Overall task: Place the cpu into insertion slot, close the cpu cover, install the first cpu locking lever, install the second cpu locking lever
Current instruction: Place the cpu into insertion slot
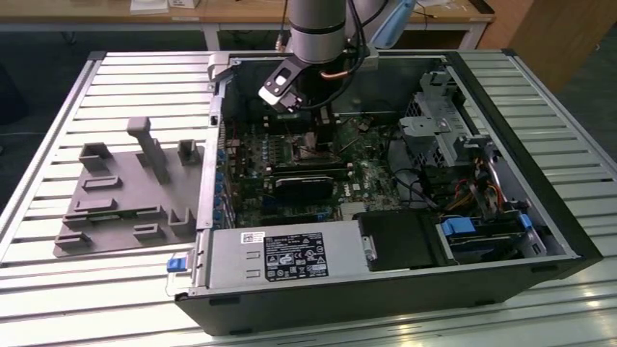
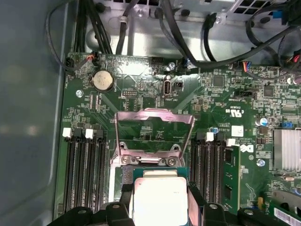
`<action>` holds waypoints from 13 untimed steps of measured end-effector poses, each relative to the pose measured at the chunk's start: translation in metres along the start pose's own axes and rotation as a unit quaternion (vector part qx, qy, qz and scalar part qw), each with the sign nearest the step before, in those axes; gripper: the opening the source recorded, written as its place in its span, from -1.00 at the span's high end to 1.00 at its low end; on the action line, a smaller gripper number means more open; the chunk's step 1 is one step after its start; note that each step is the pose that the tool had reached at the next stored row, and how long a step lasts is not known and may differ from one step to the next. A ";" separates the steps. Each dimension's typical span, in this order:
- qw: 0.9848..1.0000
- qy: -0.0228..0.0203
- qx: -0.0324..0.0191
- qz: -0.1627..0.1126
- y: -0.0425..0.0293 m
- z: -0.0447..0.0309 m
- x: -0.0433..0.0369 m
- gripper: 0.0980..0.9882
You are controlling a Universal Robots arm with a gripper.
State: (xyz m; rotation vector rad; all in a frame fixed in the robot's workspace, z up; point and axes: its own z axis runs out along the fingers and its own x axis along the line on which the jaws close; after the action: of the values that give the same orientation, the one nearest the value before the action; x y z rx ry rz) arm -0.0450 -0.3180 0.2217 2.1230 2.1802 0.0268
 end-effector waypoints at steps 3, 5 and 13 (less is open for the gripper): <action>1.000 -0.001 0.000 0.000 -0.0015 0.0036 0.0011 0.00; 1.000 -0.001 0.000 0.000 -0.0027 0.0061 0.0019 0.00; 1.000 -0.002 0.000 0.000 -0.0064 0.0136 0.0042 0.00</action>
State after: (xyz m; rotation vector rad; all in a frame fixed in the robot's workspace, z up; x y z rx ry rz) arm -0.0504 -0.3148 0.2074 2.1210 2.1784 0.0226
